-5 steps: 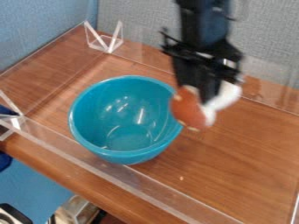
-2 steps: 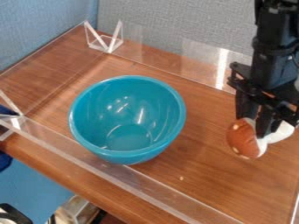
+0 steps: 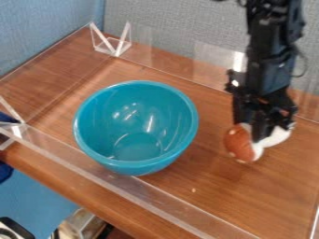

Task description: Remove the mushroom from inside the blue bowl and put it on the table

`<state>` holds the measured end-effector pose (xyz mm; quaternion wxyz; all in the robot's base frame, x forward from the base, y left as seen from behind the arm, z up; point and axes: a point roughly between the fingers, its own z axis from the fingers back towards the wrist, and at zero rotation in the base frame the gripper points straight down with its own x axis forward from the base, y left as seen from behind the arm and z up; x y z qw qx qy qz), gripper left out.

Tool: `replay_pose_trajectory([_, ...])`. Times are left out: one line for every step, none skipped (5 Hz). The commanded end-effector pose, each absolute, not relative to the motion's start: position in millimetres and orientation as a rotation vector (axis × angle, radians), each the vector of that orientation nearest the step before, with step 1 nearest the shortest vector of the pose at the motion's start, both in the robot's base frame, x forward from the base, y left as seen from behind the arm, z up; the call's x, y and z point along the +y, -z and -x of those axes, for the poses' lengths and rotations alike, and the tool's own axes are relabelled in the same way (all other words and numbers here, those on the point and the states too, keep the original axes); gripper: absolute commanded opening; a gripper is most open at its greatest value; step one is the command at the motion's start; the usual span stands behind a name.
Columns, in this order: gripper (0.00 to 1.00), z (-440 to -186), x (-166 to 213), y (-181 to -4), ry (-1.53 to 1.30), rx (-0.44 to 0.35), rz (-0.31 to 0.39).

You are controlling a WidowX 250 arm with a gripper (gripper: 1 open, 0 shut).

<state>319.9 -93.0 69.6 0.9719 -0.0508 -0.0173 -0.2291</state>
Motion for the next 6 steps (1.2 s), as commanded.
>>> replay_pose_trajectory([0.00,-327,-82,-74.1,0.473,-0.072,0.103])
replay_pose_trajectory([0.00,-329,-73,-69.5,0.467,-0.072,0.104])
replay_pose_trajectory([0.00,-334,-79,-60.4,0.397,-0.076,0.104])
replay_pose_trajectory([0.00,-337,-85,-56.7,0.331,-0.088,0.104])
replay_pose_trajectory([0.00,-347,-96,-67.1,0.284,-0.098,0.106])
replay_pose_trajectory([0.00,-355,-109,-82.7,0.248,-0.119,0.105])
